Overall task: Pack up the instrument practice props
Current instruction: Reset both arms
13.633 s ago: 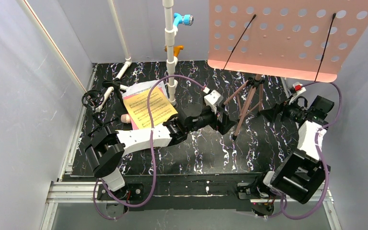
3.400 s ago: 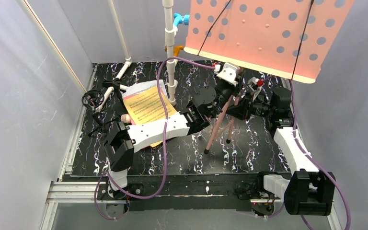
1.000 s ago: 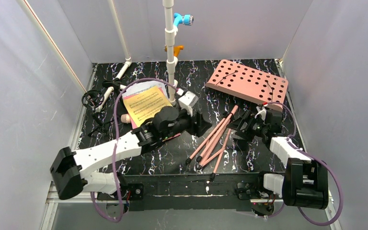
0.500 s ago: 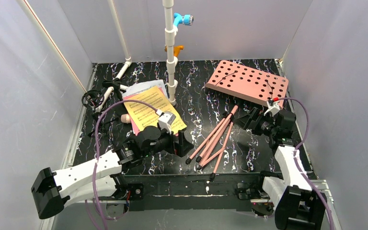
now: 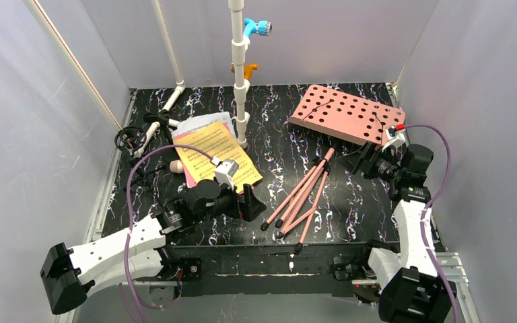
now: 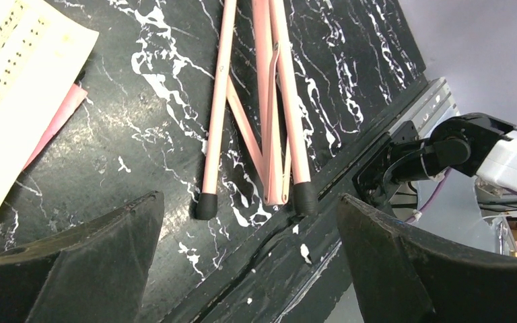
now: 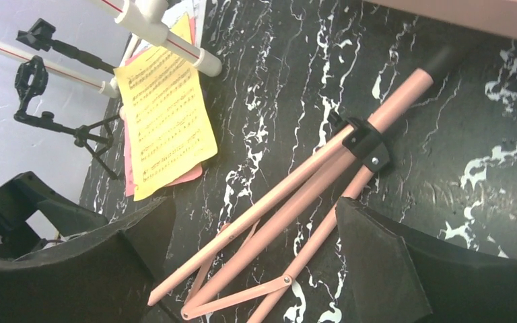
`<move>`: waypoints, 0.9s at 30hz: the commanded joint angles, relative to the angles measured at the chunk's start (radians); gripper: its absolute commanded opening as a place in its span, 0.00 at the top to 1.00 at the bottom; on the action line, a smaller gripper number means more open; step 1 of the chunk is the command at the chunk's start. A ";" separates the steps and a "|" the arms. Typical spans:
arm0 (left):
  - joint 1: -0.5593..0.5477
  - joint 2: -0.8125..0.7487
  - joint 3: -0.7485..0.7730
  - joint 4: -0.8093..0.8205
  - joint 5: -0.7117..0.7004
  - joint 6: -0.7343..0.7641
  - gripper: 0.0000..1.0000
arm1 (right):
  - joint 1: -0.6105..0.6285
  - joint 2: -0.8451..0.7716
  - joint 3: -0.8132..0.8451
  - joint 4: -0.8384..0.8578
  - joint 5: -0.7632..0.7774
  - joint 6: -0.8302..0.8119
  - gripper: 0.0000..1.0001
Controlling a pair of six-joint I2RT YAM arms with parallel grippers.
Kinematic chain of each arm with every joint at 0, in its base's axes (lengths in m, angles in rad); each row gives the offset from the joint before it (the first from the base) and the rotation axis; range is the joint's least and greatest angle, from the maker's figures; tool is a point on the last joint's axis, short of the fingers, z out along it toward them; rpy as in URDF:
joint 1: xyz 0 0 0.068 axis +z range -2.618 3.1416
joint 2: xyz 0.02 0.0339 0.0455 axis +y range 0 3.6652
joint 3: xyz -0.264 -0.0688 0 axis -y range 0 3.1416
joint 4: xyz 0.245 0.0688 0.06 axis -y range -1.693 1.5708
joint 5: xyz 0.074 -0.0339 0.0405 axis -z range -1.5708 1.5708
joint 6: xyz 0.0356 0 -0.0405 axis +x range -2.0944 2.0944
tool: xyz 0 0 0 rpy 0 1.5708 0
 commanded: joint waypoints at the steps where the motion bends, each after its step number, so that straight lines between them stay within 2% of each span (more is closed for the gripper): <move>1: 0.007 -0.028 0.002 -0.061 -0.011 -0.007 0.02 | -0.013 0.062 0.144 -0.102 -0.066 -0.112 0.02; 11: 0.046 -0.182 0.058 -0.220 -0.084 0.039 0.02 | -0.020 0.185 0.364 -0.369 -0.042 -0.365 0.02; 16: 0.130 -0.239 0.101 -0.314 -0.145 0.077 0.02 | -0.022 0.195 0.439 -0.423 0.026 -0.444 0.02; 20: 0.269 -0.222 0.144 -0.359 -0.103 0.111 0.02 | -0.024 0.188 0.472 -0.429 0.067 -0.460 0.02; 23: 0.416 -0.195 0.176 -0.378 -0.032 0.132 0.02 | -0.025 0.192 0.499 -0.439 0.086 -0.470 0.02; 27: 0.664 -0.174 0.217 -0.375 0.181 0.138 0.02 | -0.025 0.186 0.524 -0.443 0.086 -0.469 0.02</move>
